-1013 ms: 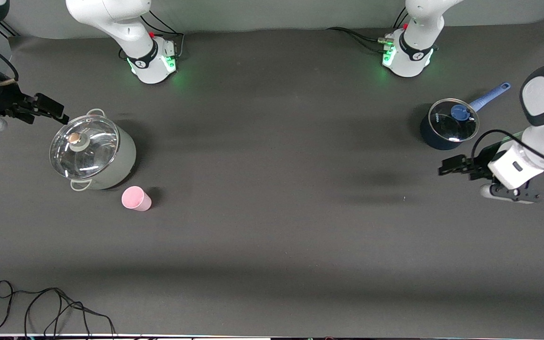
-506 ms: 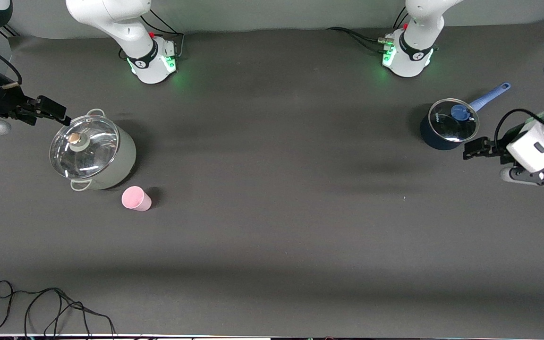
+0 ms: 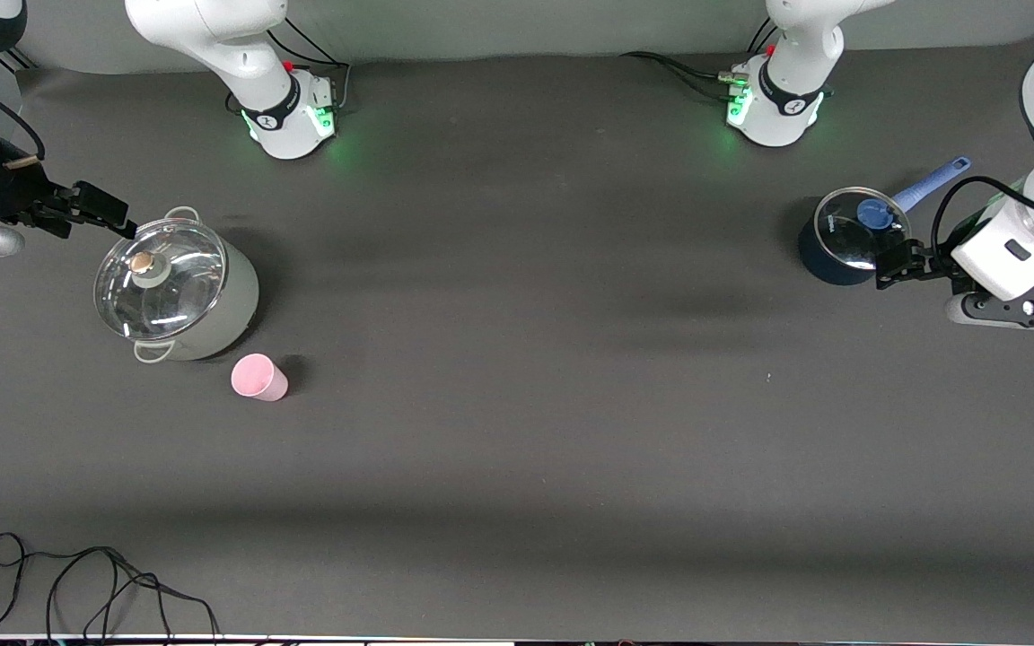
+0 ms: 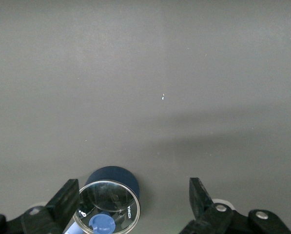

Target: Transfer pink cup from left to right arm

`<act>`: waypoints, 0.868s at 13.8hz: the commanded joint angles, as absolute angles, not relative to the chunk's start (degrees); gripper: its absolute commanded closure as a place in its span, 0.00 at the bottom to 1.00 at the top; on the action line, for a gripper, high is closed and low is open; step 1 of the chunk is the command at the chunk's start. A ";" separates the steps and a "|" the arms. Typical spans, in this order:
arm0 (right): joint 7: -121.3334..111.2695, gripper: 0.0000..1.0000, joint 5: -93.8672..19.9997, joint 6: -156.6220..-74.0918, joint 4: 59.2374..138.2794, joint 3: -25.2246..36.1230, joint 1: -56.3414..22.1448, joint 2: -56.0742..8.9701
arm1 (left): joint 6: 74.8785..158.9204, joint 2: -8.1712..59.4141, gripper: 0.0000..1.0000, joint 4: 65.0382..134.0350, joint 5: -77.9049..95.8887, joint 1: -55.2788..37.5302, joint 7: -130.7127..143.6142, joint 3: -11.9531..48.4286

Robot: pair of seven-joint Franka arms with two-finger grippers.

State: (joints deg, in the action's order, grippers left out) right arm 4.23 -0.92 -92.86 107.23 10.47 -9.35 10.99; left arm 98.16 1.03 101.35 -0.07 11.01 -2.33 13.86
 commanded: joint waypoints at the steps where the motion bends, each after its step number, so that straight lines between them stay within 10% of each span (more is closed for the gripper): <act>1: 3.78 0.00 0.35 -92.47 104.61 7.93 -7.75 9.50 | 96.94 -0.26 0.00 101.43 -0.62 -0.85 -1.05 2.31; 5: 3.78 0.00 0.44 -90.79 99.67 -5.07 4.10 6.42 | 96.94 -0.44 0.00 100.90 -0.62 -3.34 -2.02 -0.26; 12: 3.34 0.00 1.14 -89.31 93.78 0.09 -0.79 2.90 | 95.80 -0.44 0.00 100.11 -0.79 -3.51 -2.28 0.09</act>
State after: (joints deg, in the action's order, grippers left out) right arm 4.21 -0.12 -91.80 96.21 -0.89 0.26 3.94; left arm 97.17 0.37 100.54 -0.06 -2.22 -2.34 0.98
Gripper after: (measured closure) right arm 0.000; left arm 0.000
